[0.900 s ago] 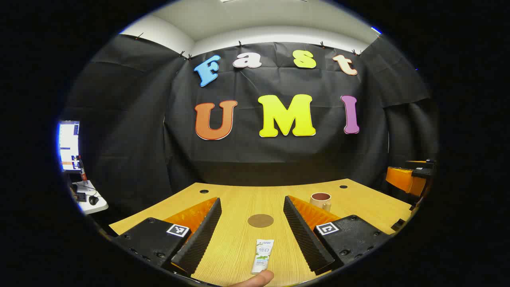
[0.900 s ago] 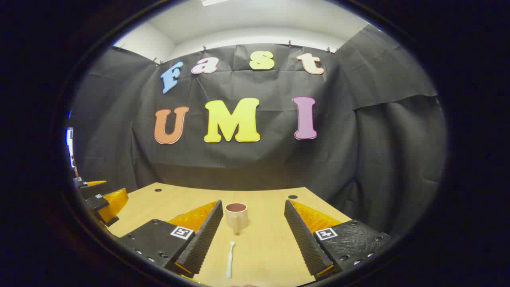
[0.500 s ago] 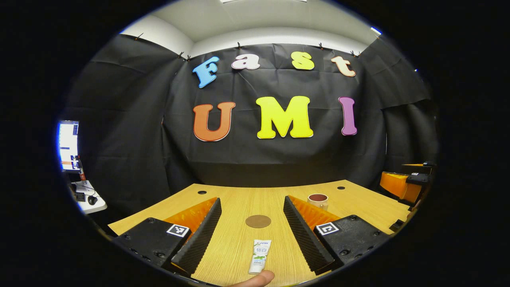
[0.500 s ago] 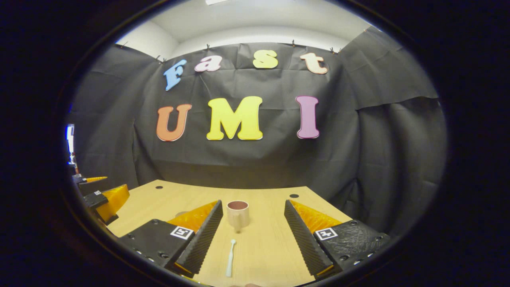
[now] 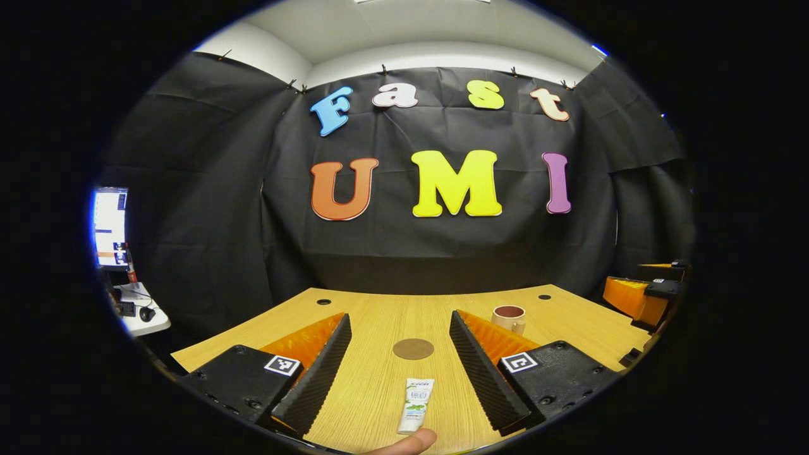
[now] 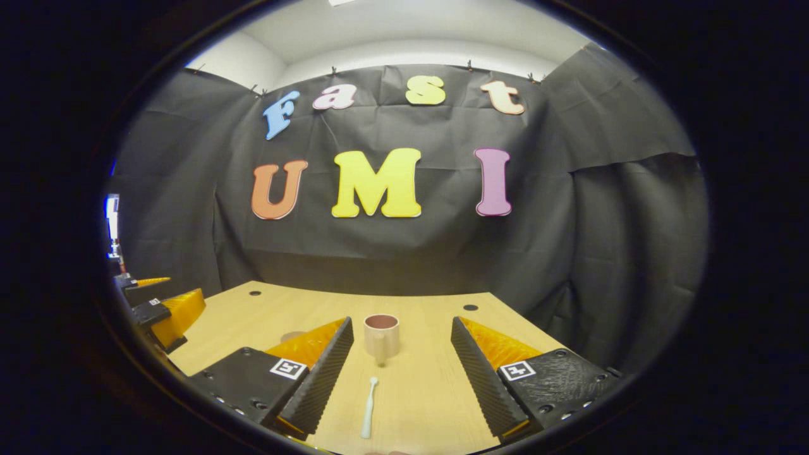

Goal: Put the toothbrush and toothpaste on the desktop into the cup, then pick up the cup and place it on the coaster on the desktop.

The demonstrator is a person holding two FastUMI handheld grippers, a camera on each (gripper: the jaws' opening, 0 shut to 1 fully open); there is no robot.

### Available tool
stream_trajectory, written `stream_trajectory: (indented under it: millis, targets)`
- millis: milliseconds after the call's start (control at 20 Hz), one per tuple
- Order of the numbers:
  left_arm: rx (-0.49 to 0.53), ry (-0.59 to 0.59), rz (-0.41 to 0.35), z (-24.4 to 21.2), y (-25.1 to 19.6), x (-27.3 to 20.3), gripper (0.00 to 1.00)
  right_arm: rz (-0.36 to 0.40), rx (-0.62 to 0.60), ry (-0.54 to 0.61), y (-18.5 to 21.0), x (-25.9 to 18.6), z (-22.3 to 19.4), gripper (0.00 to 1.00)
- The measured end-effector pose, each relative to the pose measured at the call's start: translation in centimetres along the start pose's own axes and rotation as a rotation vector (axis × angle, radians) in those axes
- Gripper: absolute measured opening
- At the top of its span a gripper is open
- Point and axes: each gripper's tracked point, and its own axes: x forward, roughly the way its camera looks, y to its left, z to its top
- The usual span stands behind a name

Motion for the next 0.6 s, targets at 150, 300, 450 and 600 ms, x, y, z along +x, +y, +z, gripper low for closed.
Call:
stream_trajectory:
  millis: [150,300,450,600]
  targets:
    - [0.008,0.002,0.002,-0.1,0.2,0.0,0.99,-0.005,-0.002,0.007,0.0,0.1,-0.2,0.97]
    - [0.008,0.002,0.005,-0.4,0.3,0.2,0.99,-0.003,-0.006,0.022,0.3,0.7,-1.0,0.97]
    - [-0.008,0.012,0.004,-1.1,0.3,0.5,0.99,-0.001,-0.023,0.036,0.6,1.5,-2.3,0.95]
    - [-0.019,0.018,0.008,-1.7,0.6,0.7,0.99,0.007,-0.043,0.087,1.2,2.7,-5.1,0.97]
